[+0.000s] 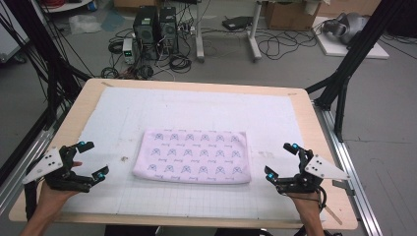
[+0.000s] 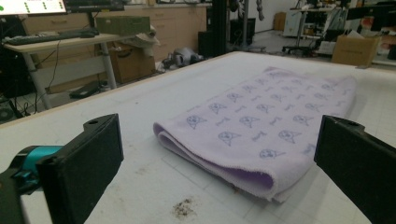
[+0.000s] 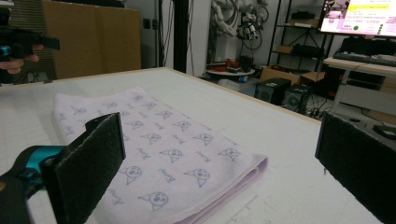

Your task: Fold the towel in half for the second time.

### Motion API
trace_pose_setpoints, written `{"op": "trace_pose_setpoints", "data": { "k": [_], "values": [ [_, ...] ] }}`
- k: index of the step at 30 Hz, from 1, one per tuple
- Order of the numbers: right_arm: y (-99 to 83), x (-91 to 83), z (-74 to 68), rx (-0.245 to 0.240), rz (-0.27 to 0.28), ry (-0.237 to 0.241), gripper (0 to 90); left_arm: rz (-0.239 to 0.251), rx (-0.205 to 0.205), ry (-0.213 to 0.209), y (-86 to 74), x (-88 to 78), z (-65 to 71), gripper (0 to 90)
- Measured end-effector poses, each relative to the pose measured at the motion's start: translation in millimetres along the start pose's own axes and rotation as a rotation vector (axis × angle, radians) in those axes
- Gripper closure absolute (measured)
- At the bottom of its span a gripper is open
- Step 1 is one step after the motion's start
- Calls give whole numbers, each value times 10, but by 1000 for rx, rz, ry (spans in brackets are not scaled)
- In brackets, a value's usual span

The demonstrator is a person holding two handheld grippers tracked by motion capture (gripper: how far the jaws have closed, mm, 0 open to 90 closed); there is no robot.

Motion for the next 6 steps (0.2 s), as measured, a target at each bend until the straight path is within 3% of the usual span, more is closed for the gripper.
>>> {"op": "trace_pose_setpoints", "data": {
  "k": [6],
  "values": [
    [-102,-9,23,-2,-35,-11,5,-5,3,3,19,-17,-30,18]
  ]
}}
Point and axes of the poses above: each handheld gripper's, and its own axes: x roughly forward along the jaws, y roughly out of its top, z roughly to its right, the point moved 7 cm from there along x, roughly forward along the jaws, and after that the axes turned 5 degrees about x, right-handed, at the moved point
